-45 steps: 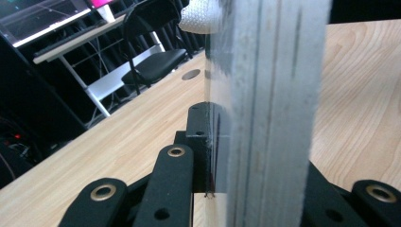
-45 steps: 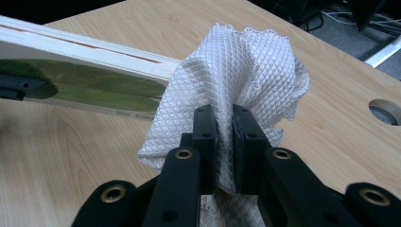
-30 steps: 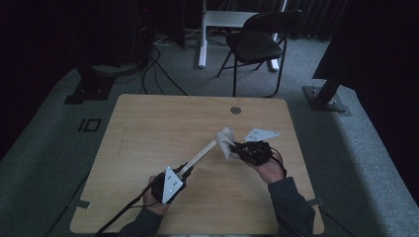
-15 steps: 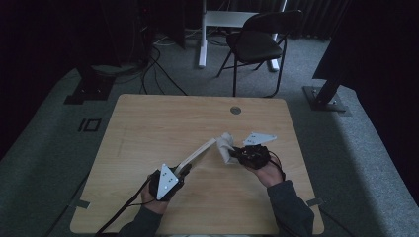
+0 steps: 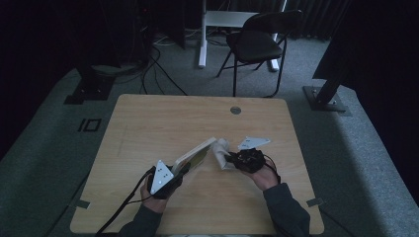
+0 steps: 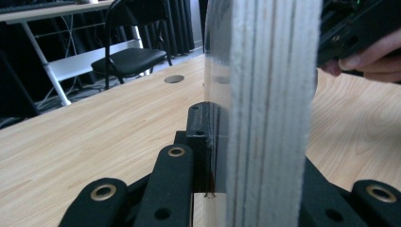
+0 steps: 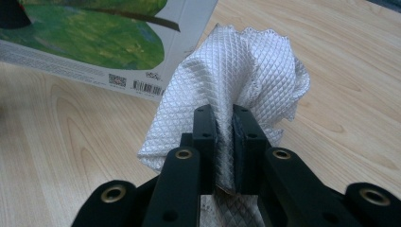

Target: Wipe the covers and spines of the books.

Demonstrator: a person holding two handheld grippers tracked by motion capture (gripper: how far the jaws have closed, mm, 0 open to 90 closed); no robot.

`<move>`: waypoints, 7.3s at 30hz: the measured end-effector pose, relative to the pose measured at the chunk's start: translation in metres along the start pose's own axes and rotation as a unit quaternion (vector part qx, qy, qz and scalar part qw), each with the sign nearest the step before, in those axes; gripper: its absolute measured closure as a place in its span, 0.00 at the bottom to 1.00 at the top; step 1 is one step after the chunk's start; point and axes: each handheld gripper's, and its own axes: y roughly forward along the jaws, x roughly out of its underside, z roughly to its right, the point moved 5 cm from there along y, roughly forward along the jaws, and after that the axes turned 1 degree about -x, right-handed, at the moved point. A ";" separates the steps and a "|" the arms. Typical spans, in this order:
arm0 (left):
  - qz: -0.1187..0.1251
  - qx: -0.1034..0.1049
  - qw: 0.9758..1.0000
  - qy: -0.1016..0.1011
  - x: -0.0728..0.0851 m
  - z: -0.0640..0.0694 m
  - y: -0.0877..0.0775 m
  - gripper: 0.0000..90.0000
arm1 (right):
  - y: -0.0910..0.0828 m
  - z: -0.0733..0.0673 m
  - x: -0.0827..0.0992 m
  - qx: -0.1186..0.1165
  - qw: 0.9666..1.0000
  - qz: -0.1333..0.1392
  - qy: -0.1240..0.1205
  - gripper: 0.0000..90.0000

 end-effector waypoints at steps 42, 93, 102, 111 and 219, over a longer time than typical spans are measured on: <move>0.010 0.068 0.986 -0.150 0.008 -0.021 0.004 0.88 | 0.004 -0.019 -0.010 -0.013 1.000 0.007 -0.023 0.92; 0.048 0.068 0.980 -0.181 -0.009 -0.033 0.002 0.88 | 0.051 -0.051 0.021 -0.070 0.996 -0.044 -0.018 0.92; 0.037 0.077 0.979 -0.187 -0.006 -0.031 0.006 0.88 | 0.049 -0.044 0.019 -0.057 0.998 -0.027 0.007 0.92; 0.031 0.081 0.978 -0.190 -0.005 -0.029 0.007 0.88 | 0.045 -0.039 0.016 -0.041 0.999 -0.010 0.018 0.92; 0.035 0.071 0.973 -0.217 -0.002 -0.026 0.009 0.88 | 0.053 -0.083 0.007 -0.070 0.997 0.017 -0.008 0.92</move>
